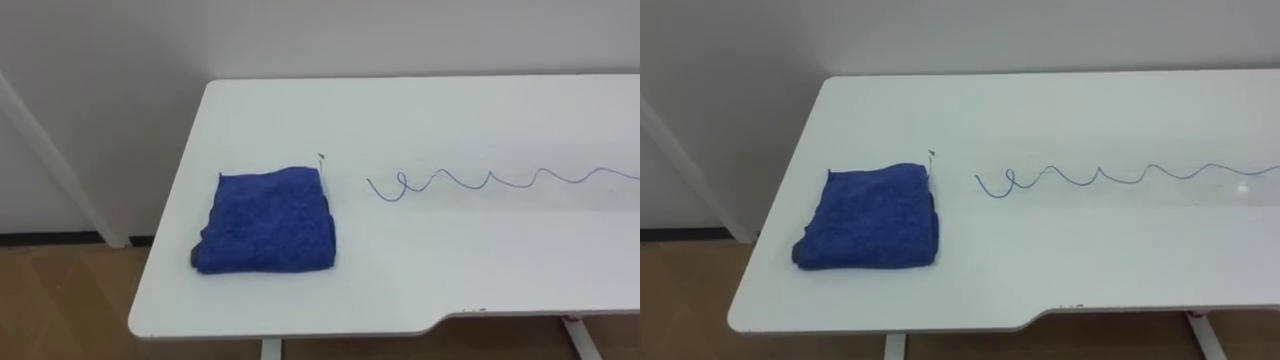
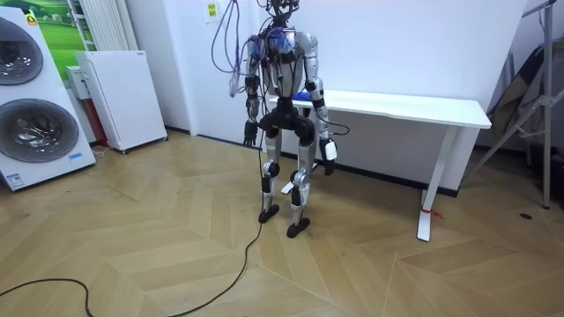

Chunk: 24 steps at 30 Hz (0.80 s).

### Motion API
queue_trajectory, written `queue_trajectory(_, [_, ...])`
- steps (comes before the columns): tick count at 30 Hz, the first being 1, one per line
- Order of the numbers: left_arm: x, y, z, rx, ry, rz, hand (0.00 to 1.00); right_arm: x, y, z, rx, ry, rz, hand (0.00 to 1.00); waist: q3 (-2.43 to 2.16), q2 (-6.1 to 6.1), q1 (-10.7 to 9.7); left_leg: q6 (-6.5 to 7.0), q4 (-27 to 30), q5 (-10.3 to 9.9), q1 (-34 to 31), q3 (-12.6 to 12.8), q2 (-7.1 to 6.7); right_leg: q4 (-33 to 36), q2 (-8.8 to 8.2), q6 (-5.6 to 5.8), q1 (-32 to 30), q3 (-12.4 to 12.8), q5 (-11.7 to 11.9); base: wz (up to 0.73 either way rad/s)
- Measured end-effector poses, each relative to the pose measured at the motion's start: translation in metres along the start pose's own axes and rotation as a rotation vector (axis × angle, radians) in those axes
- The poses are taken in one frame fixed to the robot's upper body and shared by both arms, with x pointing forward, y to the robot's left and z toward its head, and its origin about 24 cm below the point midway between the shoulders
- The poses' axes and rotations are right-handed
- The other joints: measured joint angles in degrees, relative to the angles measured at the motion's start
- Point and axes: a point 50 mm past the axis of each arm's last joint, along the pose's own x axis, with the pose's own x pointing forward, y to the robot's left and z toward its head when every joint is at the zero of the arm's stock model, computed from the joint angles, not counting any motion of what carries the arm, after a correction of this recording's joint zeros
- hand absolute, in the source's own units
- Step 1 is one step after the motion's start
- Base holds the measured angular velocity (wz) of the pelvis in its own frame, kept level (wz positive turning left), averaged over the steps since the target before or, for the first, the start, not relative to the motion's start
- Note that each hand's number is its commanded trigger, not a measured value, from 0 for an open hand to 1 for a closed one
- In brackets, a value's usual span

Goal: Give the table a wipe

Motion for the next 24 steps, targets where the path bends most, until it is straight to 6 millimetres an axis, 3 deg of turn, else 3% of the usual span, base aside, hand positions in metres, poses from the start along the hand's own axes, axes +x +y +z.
queue_trajectory(3, [0.0,0.015,-0.004,-0.089,0.003,0.038,0.0,0.0,-0.017,0.002,0.494,0.05,-0.011,0.0,-0.11,-0.56,-2.5,0.0,0.1,0.0,-0.2,0.2,-0.1,0.0,-0.12,0.0,0.1,0.0,-0.3,-0.03])
queue_trajectory(6, [0.0,0.026,-0.006,-0.122,0.009,0.068,0.0,-0.001,-0.036,0.012,0.699,0.046,-0.054,0.0,-0.19,-1.12,-3.7,0.01,-0.1,0.0,0.1,0.7,-0.11,0.1,-0.14,0.04,-0.1,0.6,-0.3,-0.12])
queue_trajectory(8, [-0.001,0.038,-0.001,-0.141,-0.021,0.107,0.0,-0.005,-0.056,0.031,0.771,-0.004,-0.123,0.0,-0.13,-1.6,-4.0,0.01,-0.3,0.0,0.2,1.0,-0.11,0.1,-0.14,0.08,-0.4,1.0,-0.3,-0.1])
queue_trajectory(10, [-0.002,0.047,0.004,-0.138,-0.045,0.133,0.0,-0.011,-0.065,0.054,0.764,-0.085,-0.172,0.0,-0.18,-2.3,-3.8,0.01,-0.2,0.0,-0.2,1.4,-0.02,0.2,-0.02,0.08,-1.0,1.6,-0.3,-0.1])
queue_trajectory(12, [-0.002,0.052,0.012,-0.122,-0.065,0.144,0.0,-0.03,-0.068,0.101,0.71,-0.257,-0.234,0.0,-0.17,-2.61,-3.5,0.03,0.2,0.0,-1.5,2.0,0.04,1.1,-0.03,0.08,-2.4,2.1,-0.3,-0.11])
queue_trajectory(13, [-0.002,0.053,0.015,-0.117,-0.071,0.146,0.0,-0.035,-0.068,0.112,0.688,-0.305,-0.248,0.0,-0.19,-2.72,-3.5,0.04,0.2,0.0,-1.8,2.0,0.01,1.1,-0.04,0.15,-2.7,2.1,-0.2,-0.07])
queue_trajectory(15, [-0.002,0.055,0.021,-0.112,-0.087,0.149,0.0,-0.054,-0.066,0.144,0.634,-0.445,-0.291,0.0,-0.22,-3.1,-2.6,0.05,0.5,0.0,-2.3,2.4,0.04,1.4,-0.05,0.19,-3.5,2.5,-0.2,-0.07])
queue_trajectory(17, [-0.003,0.054,0.025,-0.091,-0.101,0.15,0.0,-0.089,-0.061,0.185,0.543,-0.668,-0.342,0.0,-0.2,-3.34,-1.5,0.05,1.2,0.0,-3.4,2.7,0.08,2.1,-0.04,0.19,-4.7,2.6,-0.2,-0.06])
queue_trajectory(20, [-0.003,0.054,0.026,-0.052,-0.116,0.154,0.0,-0.136,-0.048,0.22,0.4,-0.957,-0.401,0.0,-0.16,-3.44,-0.1,0.05,1.3,0.0,-3.8,2.7,0.16,2.1,-0.08,0.19,-5.1,1.7,-0.2,0.07])
queue_trajectory(24, [-0.004,0.048,0.021,-0.015,-0.113,0.142,0.0,-0.193,-0.024,0.241,0.188,-1.313,-0.502,0.0,-0.24,-3.48,2.3,0.05,1.2,0.0,-3.6,2.2,0.09,2.0,-0.07,0.19,-4.9,1.1,-0.2,0.07])
